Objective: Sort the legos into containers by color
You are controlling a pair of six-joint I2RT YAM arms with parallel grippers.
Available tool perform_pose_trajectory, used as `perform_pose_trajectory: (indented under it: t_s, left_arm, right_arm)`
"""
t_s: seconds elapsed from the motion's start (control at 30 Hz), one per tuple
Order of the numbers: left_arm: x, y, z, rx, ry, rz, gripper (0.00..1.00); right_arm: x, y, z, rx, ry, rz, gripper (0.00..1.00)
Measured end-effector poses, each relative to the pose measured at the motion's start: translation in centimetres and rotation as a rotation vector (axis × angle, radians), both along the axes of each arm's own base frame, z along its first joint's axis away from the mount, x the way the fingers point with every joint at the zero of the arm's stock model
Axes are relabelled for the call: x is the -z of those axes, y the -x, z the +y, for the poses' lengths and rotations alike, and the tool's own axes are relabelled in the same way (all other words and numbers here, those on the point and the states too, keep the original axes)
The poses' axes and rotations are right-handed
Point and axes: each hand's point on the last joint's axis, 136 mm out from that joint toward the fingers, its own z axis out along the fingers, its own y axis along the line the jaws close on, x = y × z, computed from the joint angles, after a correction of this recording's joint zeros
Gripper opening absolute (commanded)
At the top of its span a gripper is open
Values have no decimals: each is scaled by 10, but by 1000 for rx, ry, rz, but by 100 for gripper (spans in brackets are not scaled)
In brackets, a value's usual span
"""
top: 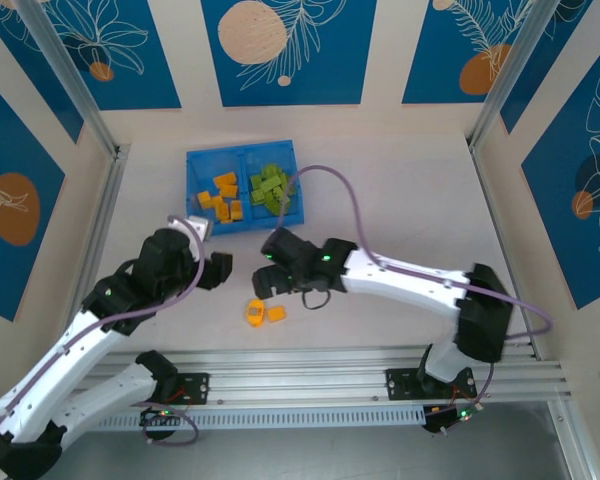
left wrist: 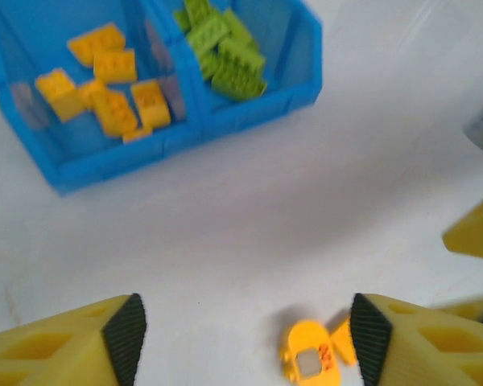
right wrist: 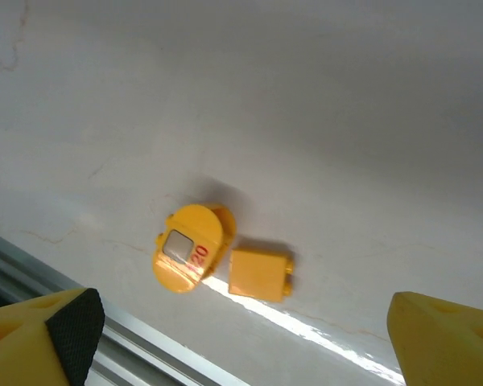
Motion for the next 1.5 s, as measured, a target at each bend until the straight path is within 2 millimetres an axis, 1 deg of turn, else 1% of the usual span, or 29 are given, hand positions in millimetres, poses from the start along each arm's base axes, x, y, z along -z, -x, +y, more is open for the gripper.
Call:
perform_pose_trajectory:
  t_s: [0.07,0.13,0.23,0.3,0.33,0.47,0.57,0.67,0.8,0.93,1.0,1.1,1.17,1.4,1.5]
  left_arm:
    - [9,10,10,1,-34,9,84]
    - [13,15,19,-11,-54,3,87]
    - [18,20,31,-44,-73,-10,90]
    - [22,25,36,-45,-83,-11,92]
    - [25,27,37,-41,-85,-14,93]
    - [34,29,39,-37,-99,-6,95]
    - [39,31,40,-34,-111,9,96]
    - [42,32,41,-33,-119,17,96]
    - [42,32,41,-35,-116,19,96]
    - [42,32,41,-35,-117,20,97]
    - [44,32,41,-35,-120,24,97]
    - [47,33,42,-36,-124,30,97]
    - [47,33,41,-37,-120,28,98]
    - [50,34,37,-18,-100,24,99]
    - [46,35,33,2,-69,-1,99]
  right_arm:
    - [15,1,20,6,32,20,91]
    - [32,2,34,9,66,35,91]
    - [56,7,47,15,114,59,90]
    - [70,8,51,23,138,76,88]
    - [75,8,51,29,149,84,85]
    - [95,8,55,49,181,115,68]
    - [106,10,54,64,198,136,60]
    - [110,12,54,77,198,155,55]
    - [111,15,55,87,189,174,58]
    - [113,19,56,93,183,202,57]
    - [115,21,58,94,180,216,54]
    - [119,22,60,96,181,226,44]
    - [118,22,60,94,180,227,39]
    - [115,21,60,79,180,214,37]
    - [103,18,61,63,164,179,37]
